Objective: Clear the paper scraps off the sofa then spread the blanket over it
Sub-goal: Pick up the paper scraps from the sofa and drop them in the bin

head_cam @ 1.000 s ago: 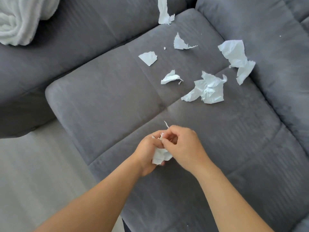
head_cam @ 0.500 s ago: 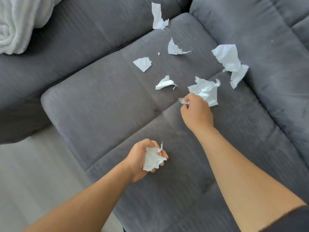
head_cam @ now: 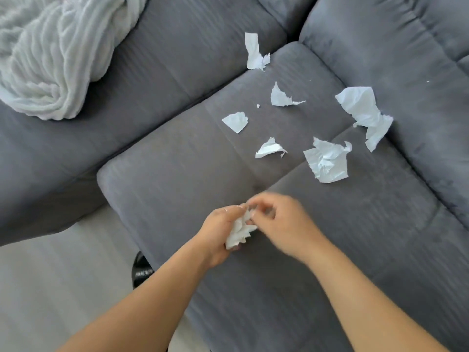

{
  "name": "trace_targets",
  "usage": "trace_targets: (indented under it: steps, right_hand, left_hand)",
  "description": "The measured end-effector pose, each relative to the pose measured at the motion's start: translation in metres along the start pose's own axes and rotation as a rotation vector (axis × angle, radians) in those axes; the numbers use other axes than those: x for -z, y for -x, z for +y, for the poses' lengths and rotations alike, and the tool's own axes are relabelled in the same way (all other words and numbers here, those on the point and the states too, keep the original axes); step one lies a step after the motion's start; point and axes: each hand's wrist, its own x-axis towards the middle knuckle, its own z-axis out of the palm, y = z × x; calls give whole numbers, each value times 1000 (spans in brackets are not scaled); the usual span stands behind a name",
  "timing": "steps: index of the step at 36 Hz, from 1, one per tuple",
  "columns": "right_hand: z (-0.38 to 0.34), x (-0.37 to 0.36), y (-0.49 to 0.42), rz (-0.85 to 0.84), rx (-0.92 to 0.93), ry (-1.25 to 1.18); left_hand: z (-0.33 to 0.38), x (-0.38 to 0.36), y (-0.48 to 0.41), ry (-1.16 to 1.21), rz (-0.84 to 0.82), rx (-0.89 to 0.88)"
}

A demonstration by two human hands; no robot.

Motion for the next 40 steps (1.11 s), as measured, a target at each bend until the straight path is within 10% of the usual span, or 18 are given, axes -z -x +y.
trace_targets:
  steps: [10, 15, 22, 28, 40]
  right_hand:
    - [-4, 12, -118, 447, -266, 236]
    - [-41, -31, -117, 751, -283, -55]
    - [-91, -96, -88, 220, -196, 119]
    - [-97, -55, -146, 522, -263, -105]
    - [-96, -52, -200, 720, -481, 38]
  left_hand:
    - [35, 43, -19, 28, -179, 26]
    - [62, 61, -30, 35, -163, 38]
    - [110, 81, -42, 208, -220, 113]
    - [151, 106, -58, 6, -132, -107]
    - [175, 126, -67, -131, -249, 39]
